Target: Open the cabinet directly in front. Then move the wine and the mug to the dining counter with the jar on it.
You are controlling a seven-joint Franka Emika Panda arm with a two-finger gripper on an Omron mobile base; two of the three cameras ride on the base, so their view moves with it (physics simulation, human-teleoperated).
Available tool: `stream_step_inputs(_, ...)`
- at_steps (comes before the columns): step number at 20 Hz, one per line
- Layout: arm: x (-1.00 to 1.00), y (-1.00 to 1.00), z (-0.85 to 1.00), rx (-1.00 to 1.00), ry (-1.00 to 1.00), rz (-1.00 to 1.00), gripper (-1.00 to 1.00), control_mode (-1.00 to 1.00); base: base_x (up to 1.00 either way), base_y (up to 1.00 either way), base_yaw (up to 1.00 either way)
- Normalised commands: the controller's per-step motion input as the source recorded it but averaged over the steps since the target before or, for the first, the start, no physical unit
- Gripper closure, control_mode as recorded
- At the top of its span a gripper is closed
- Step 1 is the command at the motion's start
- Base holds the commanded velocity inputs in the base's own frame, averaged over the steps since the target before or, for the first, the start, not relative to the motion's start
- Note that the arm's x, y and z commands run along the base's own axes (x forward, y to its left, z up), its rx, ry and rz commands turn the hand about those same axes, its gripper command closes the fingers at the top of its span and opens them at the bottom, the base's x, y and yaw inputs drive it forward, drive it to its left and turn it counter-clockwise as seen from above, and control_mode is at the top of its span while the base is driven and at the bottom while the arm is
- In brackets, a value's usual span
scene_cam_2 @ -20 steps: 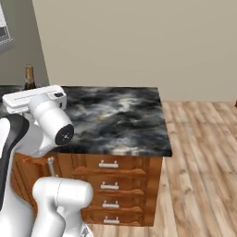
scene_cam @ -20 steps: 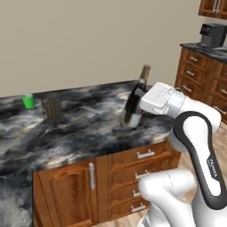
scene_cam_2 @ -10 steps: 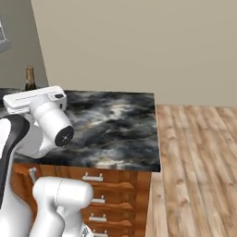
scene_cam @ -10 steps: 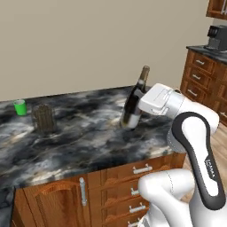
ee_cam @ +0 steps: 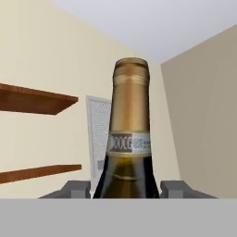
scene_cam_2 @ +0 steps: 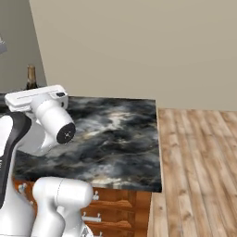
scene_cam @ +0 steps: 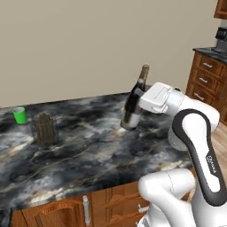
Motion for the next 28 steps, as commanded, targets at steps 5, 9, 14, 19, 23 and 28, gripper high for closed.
stream_step_inputs(5,1.0,0.0,-0.12,0.0,0.13,0.01,1.0,-1.0,0.0,0.0,0.0)
stream_step_inputs(9,1.0,0.06,-0.36,-0.1,0.15,0.14,1.0,-1.0,0.0,0.0,0.0)
stream_step_inputs(14,0.98,0.37,-0.65,-0.27,0.12,0.23,1.0,-1.0,0.0,0.0,0.0)
stream_step_inputs(19,0.72,0.67,-0.7,-0.19,0.0,0.31,1.0,-1.0,0.0,0.0,0.0)
stream_step_inputs(23,0.12,0.22,-0.36,-0.01,-0.04,0.23,1.0,-1.0,0.0,0.0,0.0)
stream_step_inputs(28,-0.28,-0.08,-0.16,0.26,-0.05,-0.04,1.0,-1.0,0.0,0.0,0.0)
